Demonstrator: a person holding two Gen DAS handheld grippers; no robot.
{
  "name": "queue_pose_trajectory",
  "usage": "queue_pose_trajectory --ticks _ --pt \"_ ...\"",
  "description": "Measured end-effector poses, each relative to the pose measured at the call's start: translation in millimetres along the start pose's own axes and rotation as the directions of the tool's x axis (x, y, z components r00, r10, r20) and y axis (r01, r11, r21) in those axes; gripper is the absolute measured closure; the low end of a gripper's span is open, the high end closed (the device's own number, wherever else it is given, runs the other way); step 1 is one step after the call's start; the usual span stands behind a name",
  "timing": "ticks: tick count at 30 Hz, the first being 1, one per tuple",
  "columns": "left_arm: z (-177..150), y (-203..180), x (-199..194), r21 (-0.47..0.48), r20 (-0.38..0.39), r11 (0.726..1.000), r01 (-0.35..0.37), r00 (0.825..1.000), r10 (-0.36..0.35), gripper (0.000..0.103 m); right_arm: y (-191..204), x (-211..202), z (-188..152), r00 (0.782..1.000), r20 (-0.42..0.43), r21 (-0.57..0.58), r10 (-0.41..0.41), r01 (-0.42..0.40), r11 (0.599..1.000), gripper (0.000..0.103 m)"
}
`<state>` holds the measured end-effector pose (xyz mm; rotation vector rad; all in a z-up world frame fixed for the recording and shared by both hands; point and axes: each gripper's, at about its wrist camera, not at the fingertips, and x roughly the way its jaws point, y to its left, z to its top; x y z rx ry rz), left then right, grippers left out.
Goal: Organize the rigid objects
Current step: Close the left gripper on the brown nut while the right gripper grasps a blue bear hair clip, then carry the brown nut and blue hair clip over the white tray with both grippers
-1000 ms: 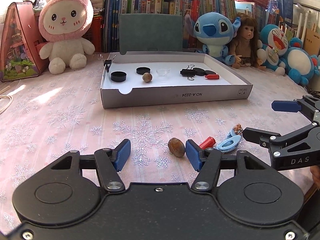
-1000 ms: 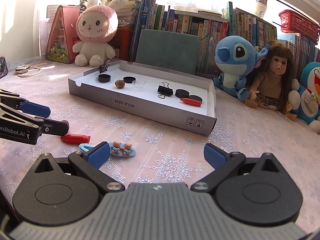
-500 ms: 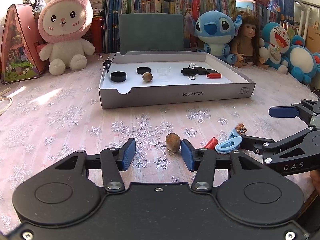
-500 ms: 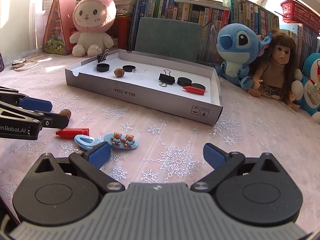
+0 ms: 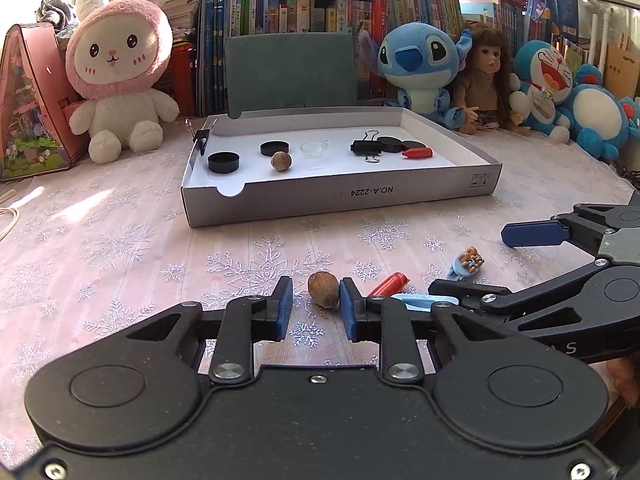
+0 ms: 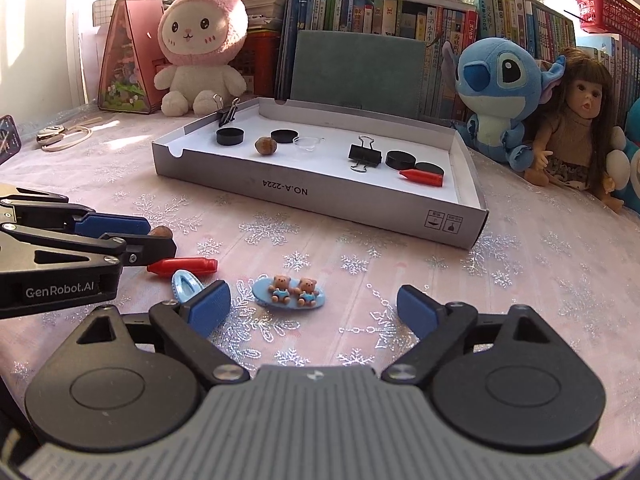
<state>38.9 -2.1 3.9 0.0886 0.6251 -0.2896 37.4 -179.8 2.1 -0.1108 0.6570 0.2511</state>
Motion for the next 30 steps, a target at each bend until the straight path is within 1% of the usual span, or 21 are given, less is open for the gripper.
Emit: queue_pose_trajectory --ticks 11,13,15,16,17,20,25,30 --pt "1.8 1.0 1.1 -0.013 0.001 1.000 0.009 1.000 -0.009 0.086 8.0 -3.8 0.0 0.999 0.022 -0.008 0.023 -0.023 1.000 0.028" --pt "1.7 0.8 1.0 -0.015 0.001 1.000 0.010 1.000 -0.010 0.086 8.9 -5.5 -0.3 0.999 0.030 -0.001 0.018 -0.018 1.000 0.033" --pt "2.1 0.9 1.3 -0.022 0.000 1.000 0.011 1.000 -0.011 0.086 8.9 -6.7 -0.8 0.999 0.039 0.016 0.007 -0.008 1.000 0.044" --pt "2.3 0.8 1.5 -0.026 0.000 1.000 0.011 1.000 -0.011 0.086 8.2 -7.3 -1.3 0.999 0.044 0.029 -0.001 0.000 1.000 0.047" --pt "2.3 1.6 1.5 -0.031 0.000 0.999 0.012 1.000 -0.012 0.086 7.2 -7.7 -1.7 0.999 0.047 0.042 -0.006 0.004 0.999 0.052" --pt "2.5 0.8 1.8 -0.034 -0.001 0.999 0.008 1.000 -0.008 0.086 4.8 -8.3 -2.6 0.998 0.054 0.063 -0.018 0.015 0.998 0.059" --pt "4.7 -0.3 1.6 -0.033 -0.003 0.999 -0.008 1.000 0.008 0.086 2.6 -11.8 -1.7 0.998 0.066 0.072 -0.025 0.020 0.997 0.060" --pt "8.4 0.2 0.9 -0.040 -0.005 0.999 -0.001 1.000 0.001 0.086 -0.3 -15.8 3.3 0.996 0.084 0.080 -0.037 0.030 0.996 0.060"
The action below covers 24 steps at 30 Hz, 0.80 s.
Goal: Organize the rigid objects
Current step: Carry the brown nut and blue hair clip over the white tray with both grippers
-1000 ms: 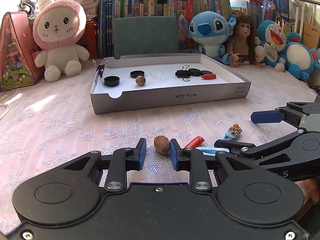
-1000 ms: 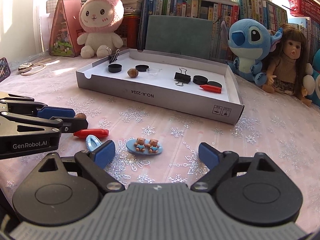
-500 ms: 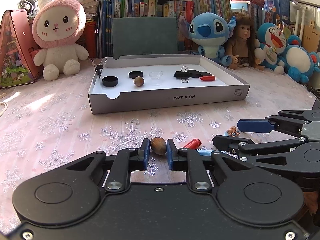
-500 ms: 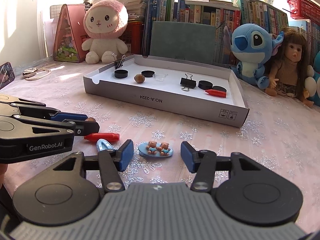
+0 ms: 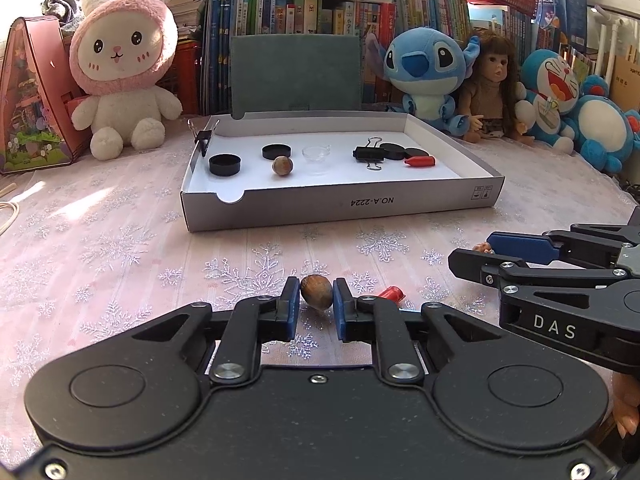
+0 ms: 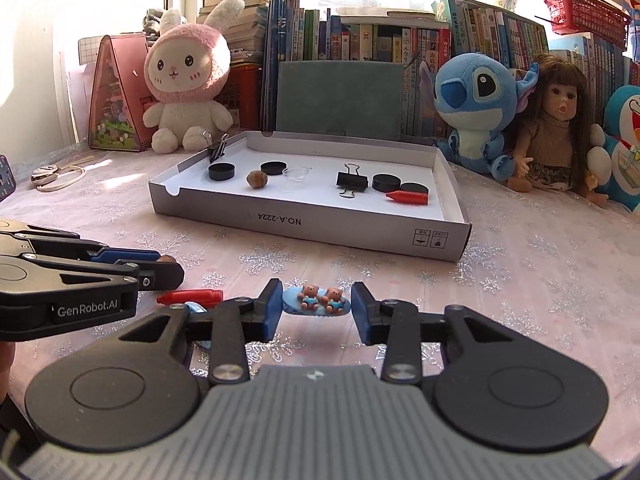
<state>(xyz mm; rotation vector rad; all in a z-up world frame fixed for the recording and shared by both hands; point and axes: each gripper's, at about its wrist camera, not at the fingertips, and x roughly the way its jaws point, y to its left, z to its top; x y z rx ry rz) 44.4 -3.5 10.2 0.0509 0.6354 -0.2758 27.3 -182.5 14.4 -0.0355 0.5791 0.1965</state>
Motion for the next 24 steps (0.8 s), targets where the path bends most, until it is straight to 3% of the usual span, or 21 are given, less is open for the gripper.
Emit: queue_pose_trajectory --ticks 24 --pt "72.9 40.6 11.5 -0.100 0.060 0.995 -0.018 0.998 0.025 0.087 -41.5 9.2 51.5 0.996 0.046 0.111 -0.076 0.071 0.991 0.060"
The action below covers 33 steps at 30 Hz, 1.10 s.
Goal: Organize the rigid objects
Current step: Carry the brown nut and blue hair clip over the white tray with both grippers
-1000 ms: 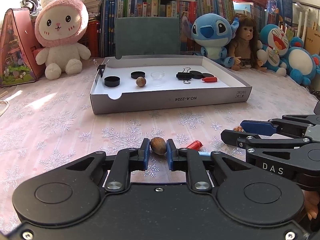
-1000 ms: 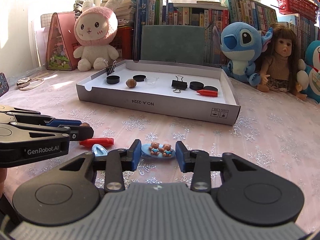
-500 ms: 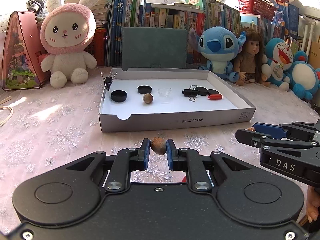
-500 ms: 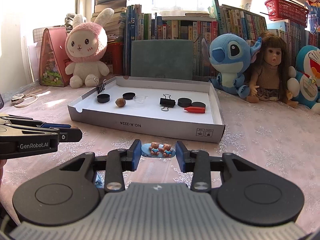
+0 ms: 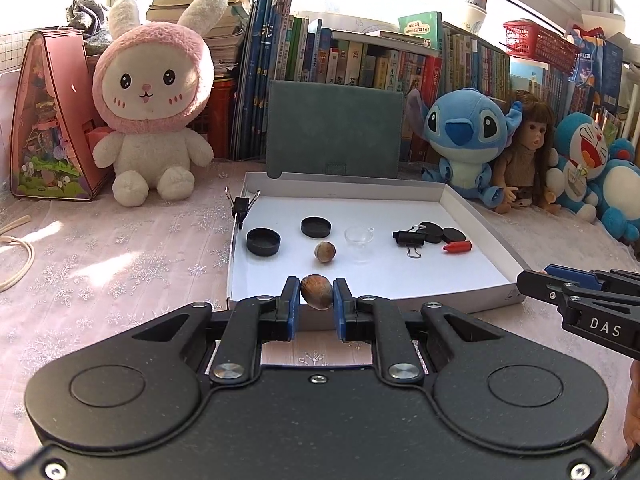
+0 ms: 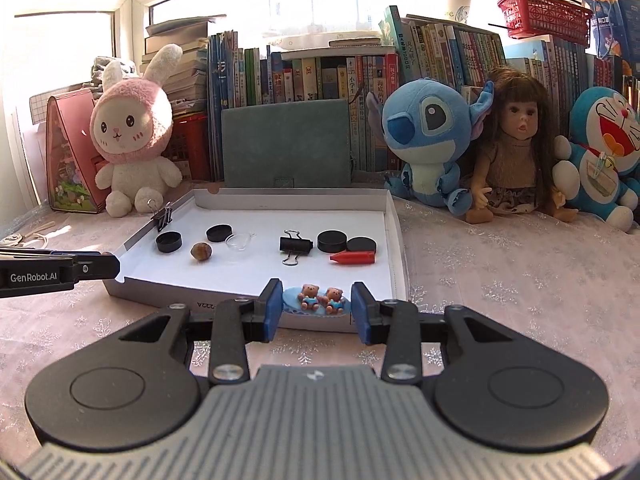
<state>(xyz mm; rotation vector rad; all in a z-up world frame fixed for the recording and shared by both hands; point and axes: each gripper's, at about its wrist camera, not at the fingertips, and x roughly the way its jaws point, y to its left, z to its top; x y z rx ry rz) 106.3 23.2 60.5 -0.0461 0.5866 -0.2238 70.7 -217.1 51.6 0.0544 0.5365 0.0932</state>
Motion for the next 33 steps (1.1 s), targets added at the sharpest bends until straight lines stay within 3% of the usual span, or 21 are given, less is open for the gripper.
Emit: queue_pose_trajectory --ticks 9,20,27,33 --pt "28.3 14.1 40.3 -0.047 -0.079 0.999 0.000 0.997 -0.004 0.087 -12.9 28.0 22.3 0.998 -0.054 0.047 -0.014 0.016 0.999 0.060" --pt "35.9 27.7 98.8 -0.080 -0.184 0.993 -0.091 0.980 0.075 0.087 -20.6 75.4 43.7 0.989 -0.147 0.071 -0.007 0.018 0.997 0.060" --pt "32.4 28.6 115.1 -0.073 -0.199 0.991 -0.110 0.976 0.093 0.087 -19.5 104.3 44.2 0.974 -0.219 0.142 0.056 -0.025 0.990 0.060" --pt "35.0 25.3 126.3 -0.062 -0.198 0.991 -0.121 0.974 0.107 0.087 -10.5 125.9 44.6 0.962 -0.264 0.137 0.067 -0.031 0.990 0.060"
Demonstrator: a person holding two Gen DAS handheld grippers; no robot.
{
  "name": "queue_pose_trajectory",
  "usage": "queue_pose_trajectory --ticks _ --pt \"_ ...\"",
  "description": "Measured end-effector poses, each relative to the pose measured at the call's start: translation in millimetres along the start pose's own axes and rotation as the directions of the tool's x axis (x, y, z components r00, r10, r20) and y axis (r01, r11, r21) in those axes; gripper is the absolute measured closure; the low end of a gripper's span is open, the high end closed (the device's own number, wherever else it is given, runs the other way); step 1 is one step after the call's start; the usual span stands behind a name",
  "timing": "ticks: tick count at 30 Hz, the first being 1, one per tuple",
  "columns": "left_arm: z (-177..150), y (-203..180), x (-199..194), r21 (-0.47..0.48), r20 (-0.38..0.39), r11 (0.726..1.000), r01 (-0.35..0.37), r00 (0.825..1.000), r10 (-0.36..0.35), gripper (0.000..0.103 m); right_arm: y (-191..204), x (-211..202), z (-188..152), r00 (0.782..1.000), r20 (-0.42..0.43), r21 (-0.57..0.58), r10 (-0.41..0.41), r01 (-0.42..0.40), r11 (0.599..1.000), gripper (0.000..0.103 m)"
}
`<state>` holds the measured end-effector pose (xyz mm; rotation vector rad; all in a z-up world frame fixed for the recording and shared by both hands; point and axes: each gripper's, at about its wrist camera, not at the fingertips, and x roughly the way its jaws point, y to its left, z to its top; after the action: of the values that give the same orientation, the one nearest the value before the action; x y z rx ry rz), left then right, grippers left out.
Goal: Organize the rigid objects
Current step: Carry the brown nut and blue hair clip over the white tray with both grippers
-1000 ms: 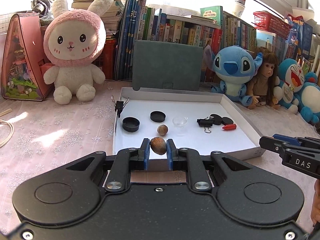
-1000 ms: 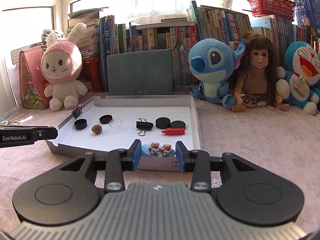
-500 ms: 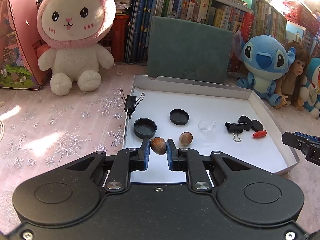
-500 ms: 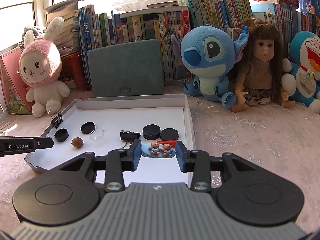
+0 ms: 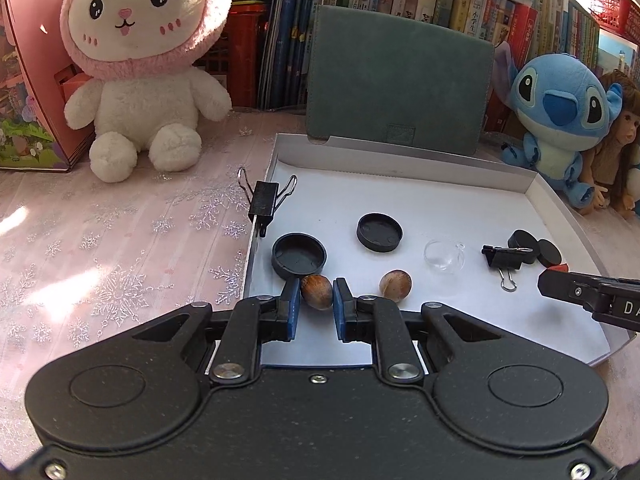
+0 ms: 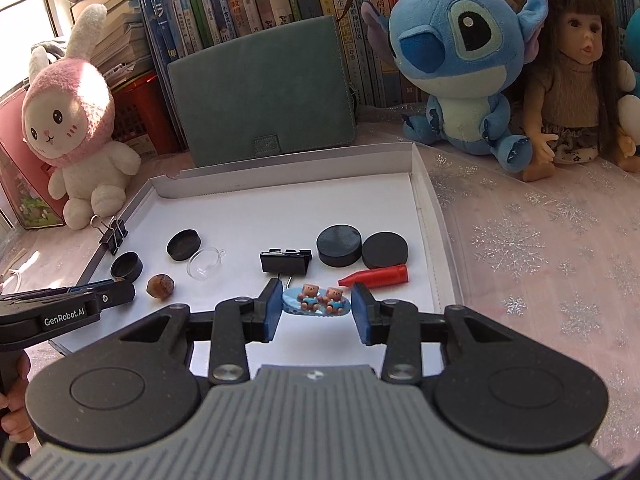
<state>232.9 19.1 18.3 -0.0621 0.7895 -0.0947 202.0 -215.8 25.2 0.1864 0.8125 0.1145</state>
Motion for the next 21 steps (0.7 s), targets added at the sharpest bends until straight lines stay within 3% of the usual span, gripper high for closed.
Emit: queue_pose_trajectory --ticks 21 --pt "10.6 -5.7 16.9 0.002 0.026 1.000 -0.022 0.999 0.022 0.086 5.4 24.1 11.4 0.999 0.000 -0.020 -0.048 0.048 0.999 0.057"
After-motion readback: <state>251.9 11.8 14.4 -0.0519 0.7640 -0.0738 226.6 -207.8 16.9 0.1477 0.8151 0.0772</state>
